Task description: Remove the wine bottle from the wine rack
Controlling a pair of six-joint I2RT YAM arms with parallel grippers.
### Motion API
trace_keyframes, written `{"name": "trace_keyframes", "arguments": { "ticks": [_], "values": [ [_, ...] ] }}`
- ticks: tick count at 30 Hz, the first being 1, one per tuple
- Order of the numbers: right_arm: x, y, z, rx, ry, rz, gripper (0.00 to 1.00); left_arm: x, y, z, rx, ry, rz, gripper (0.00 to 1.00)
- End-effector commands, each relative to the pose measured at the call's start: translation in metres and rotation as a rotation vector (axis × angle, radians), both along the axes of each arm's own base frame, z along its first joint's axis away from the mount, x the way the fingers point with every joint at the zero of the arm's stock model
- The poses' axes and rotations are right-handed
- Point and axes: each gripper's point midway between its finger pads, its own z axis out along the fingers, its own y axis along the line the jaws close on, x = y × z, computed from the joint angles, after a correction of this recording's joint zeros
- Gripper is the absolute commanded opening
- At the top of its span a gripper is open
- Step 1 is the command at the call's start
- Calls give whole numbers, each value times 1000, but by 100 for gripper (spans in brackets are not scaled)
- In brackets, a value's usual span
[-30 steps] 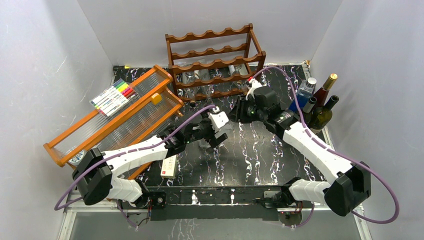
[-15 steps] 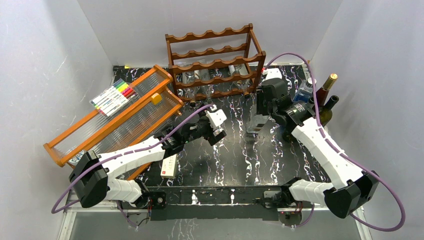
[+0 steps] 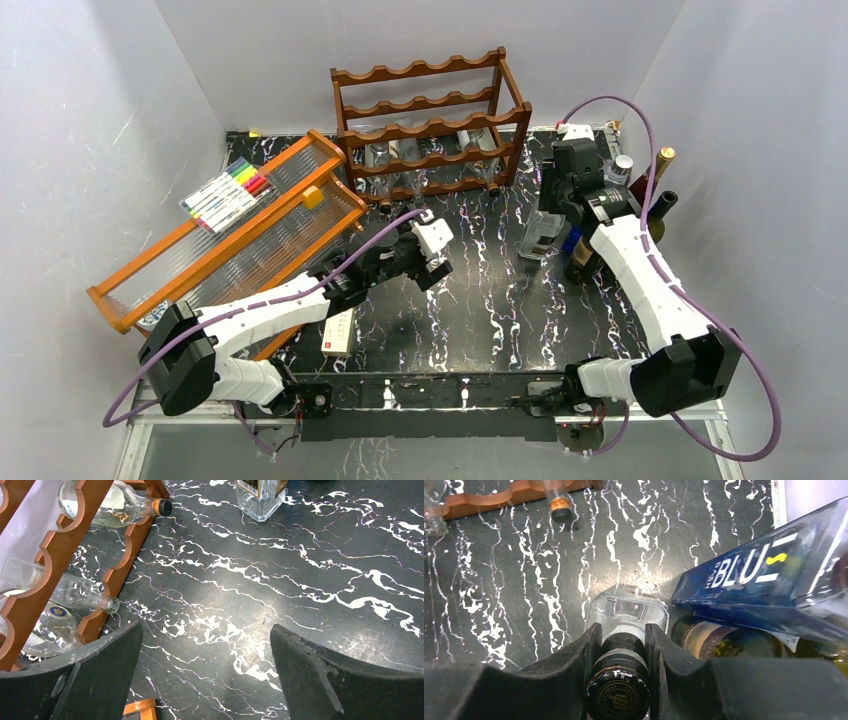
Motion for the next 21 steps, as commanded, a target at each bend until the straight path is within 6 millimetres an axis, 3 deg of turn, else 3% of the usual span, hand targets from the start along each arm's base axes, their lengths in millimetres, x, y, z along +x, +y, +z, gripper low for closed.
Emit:
{"name": "trace_keyframes", "arguments": {
  "ticks": [1,5,11,19,21],
  "values": [
    [39,-6,68,44,-237,-17,0,0,-4,33,-63,-60,-8,98],
    [46,-14,57,54,-198,-19,0,1,-2,33,-57,-66,1,98],
    [55,-22,60,49,-220,-43,1,3,0,32,-46,-76,11,98],
    [59,-23,55,40,-194,-46,14,11,8,32,-18,-110,55,98],
    [58,-22,53,44,-190,-40,22,12,10,34,-19,-118,70,98]
  ]
}}
